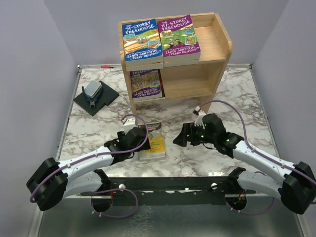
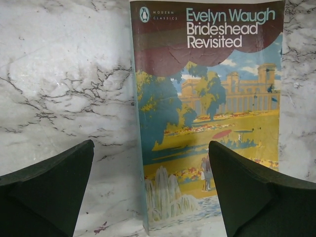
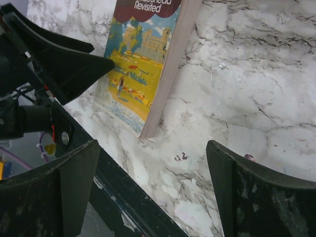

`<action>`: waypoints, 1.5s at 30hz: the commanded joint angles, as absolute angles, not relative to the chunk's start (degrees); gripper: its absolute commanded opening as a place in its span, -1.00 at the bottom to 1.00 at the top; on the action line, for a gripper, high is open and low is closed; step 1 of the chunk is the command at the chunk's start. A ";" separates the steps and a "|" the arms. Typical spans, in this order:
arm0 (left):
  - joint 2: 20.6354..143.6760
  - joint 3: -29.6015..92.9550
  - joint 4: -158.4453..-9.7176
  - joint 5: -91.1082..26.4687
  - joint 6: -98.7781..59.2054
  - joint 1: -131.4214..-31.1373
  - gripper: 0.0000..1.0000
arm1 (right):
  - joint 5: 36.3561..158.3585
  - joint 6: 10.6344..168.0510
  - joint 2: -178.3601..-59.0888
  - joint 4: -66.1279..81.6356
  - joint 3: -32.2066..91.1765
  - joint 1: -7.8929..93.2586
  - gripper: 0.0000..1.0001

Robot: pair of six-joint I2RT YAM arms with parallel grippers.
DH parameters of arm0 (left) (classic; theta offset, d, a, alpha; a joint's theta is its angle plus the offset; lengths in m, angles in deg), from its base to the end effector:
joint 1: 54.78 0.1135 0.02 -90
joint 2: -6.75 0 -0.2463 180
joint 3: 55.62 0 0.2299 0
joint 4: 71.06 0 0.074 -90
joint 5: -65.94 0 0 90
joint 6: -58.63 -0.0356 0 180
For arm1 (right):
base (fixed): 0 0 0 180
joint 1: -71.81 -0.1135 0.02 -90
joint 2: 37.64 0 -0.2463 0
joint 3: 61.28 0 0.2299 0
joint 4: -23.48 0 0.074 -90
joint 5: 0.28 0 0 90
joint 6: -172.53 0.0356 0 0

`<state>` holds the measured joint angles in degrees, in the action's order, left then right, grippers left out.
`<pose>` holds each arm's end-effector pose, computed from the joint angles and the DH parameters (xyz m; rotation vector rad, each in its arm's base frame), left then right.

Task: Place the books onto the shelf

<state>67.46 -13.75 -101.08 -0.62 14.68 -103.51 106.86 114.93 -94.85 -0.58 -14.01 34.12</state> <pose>0.1342 -0.1314 0.1737 -0.1279 2.3524 -0.3188 0.1539 0.1322 0.2205 -0.2918 2.3014 0.9913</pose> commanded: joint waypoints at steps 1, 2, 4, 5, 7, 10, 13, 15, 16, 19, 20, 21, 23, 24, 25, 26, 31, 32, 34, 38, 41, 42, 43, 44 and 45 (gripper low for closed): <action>68.62 -15.95 -94.03 -4.07 15.22 -102.60 0.98 | 100.65 121.31 -100.68 7.79 -14.27 31.13 0.82; 68.88 -16.30 -93.24 -4.75 15.17 -102.48 0.98 | 100.21 121.99 -102.09 8.65 -13.99 30.71 0.80; 69.41 -17.01 -91.68 -6.10 15.09 -102.39 0.98 | 100.01 123.32 -104.68 11.35 -14.00 30.21 0.77; 69.70 -17.29 -91.08 -6.86 15.12 -102.35 0.98 | 99.90 124.22 -105.91 12.20 -14.02 30.11 0.73; 70.20 -17.94 -89.69 -8.29 15.15 -102.41 0.96 | 100.10 125.39 -108.07 13.84 -13.86 29.98 0.70; 70.91 -18.83 -87.88 -10.05 14.90 -102.25 0.87 | 99.87 126.66 -110.95 15.17 -13.36 29.64 0.65; 72.05 -19.34 -86.38 -12.16 14.47 -102.32 0.76 | 98.98 127.81 -113.26 15.42 -12.71 29.45 0.60; 73.15 -19.40 -84.38 -13.31 14.19 -102.32 0.71 | 97.90 128.98 -114.41 15.52 -12.80 29.38 0.57; 73.79 -19.40 -83.82 -13.90 14.07 -102.27 0.68 | 97.51 129.48 -114.91 15.63 -12.94 29.41 0.56; 76.38 -19.29 -81.30 -16.24 13.28 -102.27 0.58 | 95.91 130.72 -115.78 15.90 -13.69 29.42 0.51; 77.41 -19.11 -80.44 -17.16 13.02 -102.31 0.54 | 95.49 131.10 -116.16 15.76 -13.83 29.37 0.50; 78.40 -18.93 -79.55 -17.99 12.76 -102.30 0.51 | 95.10 131.38 -116.47 15.66 -14.07 29.36 0.49; 80.26 -18.43 -77.97 -19.17 12.35 -102.34 0.43 | 94.07 132.30 -116.82 15.18 -14.47 29.38 0.45; 81.10 -18.21 -77.25 -19.67 12.18 -102.45 0.40 | 93.42 132.78 -116.83 15.05 -14.83 29.44 0.41; 81.92 -17.99 -76.50 -20.38 12.02 -102.56 0.37 | 92.70 133.18 -116.71 14.91 -15.22 29.39 0.39; 82.73 -17.73 -75.86 -20.75 11.86 -102.72 0.34 | 91.84 133.72 -116.55 14.55 -15.48 29.42 0.36; 86.44 -15.84 -74.46 -21.32 10.95 -103.77 0.28 | 86.07 135.19 -115.64 12.40 -16.90 29.38 0.21; 86.96 -15.66 -74.23 -21.45 10.87 -103.85 0.28 | 85.31 135.12 -115.54 12.12 -17.15 29.38 0.20; 87.71 -15.47 -73.76 -21.64 10.65 -103.91 0.27 | 84.05 135.10 -115.54 11.54 -17.49 29.41 0.17; 88.83 -15.23 -73.25 -22.01 10.17 -104.00 0.26 | 84.61 135.09 -116.68 12.71 -18.34 29.44 0.08; 89.34 -15.09 -73.11 -22.20 9.88 -104.02 0.25 | 86.26 135.45 -117.75 14.81 -19.40 29.44 0.02; 89.44 -15.09 -73.04 -22.21 9.82 -104.00 0.25 | 86.76 135.60 -118.04 15.59 -19.76 29.41 -0.01; 89.53 -15.15 -72.99 -22.21 9.66 -104.00 0.25 | 87.27 135.70 -118.28 16.28 -20.12 29.43 -0.10; 89.57 -15.16 -73.00 -22.21 9.56 -104.00 0.25 | 87.78 135.77 -118.44 16.93 -20.45 29.43 -0.22; 89.71 -15.29 -73.00 -22.21 9.48 -104.02 0.25 | 88.19 135.91 -118.57 17.44 -20.79 29.41 -0.33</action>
